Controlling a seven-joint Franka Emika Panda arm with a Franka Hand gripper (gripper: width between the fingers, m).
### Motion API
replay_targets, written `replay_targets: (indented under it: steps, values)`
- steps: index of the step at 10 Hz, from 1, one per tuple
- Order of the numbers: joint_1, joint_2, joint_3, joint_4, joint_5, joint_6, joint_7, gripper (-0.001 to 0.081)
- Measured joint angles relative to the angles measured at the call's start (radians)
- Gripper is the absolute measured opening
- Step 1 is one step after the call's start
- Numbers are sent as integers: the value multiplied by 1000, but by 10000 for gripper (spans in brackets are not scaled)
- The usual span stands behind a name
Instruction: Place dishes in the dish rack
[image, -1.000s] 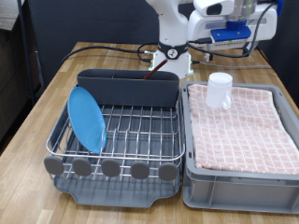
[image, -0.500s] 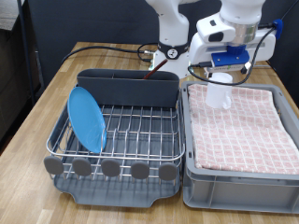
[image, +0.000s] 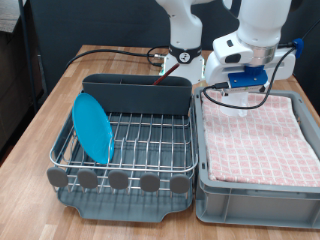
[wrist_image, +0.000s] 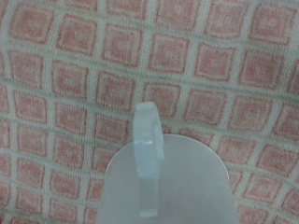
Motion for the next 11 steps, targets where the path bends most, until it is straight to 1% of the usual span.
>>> replay_targets:
  steps: [5,9,11]
  values:
    - [0,47,25,-12,38,51,-18,802]
    - [0,73,29,-48,46,116,-18,802]
    - [0,83,28,-57,46,128,-18,802]
